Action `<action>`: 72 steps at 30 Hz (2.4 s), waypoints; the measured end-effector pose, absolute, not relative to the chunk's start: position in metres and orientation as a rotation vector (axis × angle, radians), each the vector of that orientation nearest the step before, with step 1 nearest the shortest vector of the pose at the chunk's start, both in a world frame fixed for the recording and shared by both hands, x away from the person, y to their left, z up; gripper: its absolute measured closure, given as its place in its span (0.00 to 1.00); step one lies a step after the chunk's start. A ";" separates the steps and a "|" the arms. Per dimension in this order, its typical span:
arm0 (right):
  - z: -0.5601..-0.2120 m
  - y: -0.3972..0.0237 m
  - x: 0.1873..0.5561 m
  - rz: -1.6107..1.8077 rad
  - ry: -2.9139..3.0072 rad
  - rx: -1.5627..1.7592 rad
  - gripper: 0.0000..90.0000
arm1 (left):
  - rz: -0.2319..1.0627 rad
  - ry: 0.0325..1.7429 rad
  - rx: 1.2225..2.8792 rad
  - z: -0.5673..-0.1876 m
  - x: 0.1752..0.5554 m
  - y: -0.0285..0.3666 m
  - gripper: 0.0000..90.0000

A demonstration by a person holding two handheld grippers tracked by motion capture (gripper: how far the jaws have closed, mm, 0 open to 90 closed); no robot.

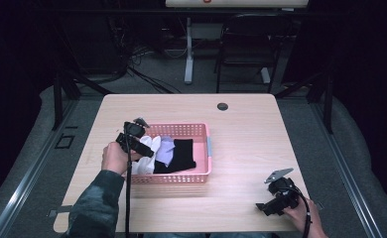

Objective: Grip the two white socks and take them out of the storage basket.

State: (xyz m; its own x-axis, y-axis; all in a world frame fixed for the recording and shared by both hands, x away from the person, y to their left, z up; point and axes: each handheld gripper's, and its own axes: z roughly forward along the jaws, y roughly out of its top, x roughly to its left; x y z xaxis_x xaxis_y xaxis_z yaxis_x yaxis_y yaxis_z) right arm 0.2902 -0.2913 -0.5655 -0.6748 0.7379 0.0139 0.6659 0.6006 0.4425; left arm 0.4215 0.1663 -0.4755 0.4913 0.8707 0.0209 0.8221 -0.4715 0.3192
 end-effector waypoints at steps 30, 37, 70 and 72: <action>-0.566 -0.291 0.290 0.620 2.663 1.174 0.04 | 0.216 1.456 2.649 -0.492 0.439 0.163 0.97; -0.565 -0.290 0.290 0.613 2.664 1.172 0.04 | 0.234 1.422 2.641 -0.473 0.436 0.164 0.97; -0.565 -0.290 0.290 0.610 2.674 1.161 0.04 | 0.320 1.335 2.634 -0.391 0.430 0.169 0.97; -0.566 -0.290 0.290 0.627 2.668 1.163 0.04 | 0.333 1.338 2.631 -0.385 0.428 0.171 0.97</action>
